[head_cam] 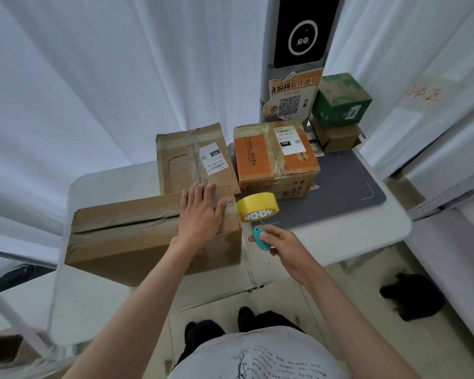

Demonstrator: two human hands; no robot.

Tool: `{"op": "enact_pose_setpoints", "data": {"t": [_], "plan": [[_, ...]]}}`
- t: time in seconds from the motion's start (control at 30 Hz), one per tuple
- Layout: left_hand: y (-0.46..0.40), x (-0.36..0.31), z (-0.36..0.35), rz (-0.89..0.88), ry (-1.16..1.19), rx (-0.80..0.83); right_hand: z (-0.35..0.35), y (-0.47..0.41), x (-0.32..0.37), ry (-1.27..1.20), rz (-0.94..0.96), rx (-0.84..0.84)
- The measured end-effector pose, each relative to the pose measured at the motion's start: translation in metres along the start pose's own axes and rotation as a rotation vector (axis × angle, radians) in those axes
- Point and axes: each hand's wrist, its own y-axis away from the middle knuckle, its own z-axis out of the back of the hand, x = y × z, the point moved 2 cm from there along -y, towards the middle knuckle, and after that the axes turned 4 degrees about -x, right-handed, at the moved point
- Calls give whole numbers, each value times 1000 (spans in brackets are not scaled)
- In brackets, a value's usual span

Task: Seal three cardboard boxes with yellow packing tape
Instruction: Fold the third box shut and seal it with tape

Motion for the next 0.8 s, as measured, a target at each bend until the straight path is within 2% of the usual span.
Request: {"op": "enact_pose_setpoints", "data": {"t": [0.2,0.3,0.37,0.43,0.63,0.8], "plan": [[-9,-3,13,71,60,80,1,10,33,-207,66,-8],[-16,-10,21,71,1,124,-4,9,48,-104,121,-37],[-28,-17,27,54,64,161,-10,8,55,-31,145,-102],[-44,-29,32,-40,122,216,-14,5,59,27,152,-188],[-87,-70,26,-268,75,679,-21,1,55,92,125,-257],[-106,-77,14,-303,65,824,-29,5,55,163,139,-223]]}}
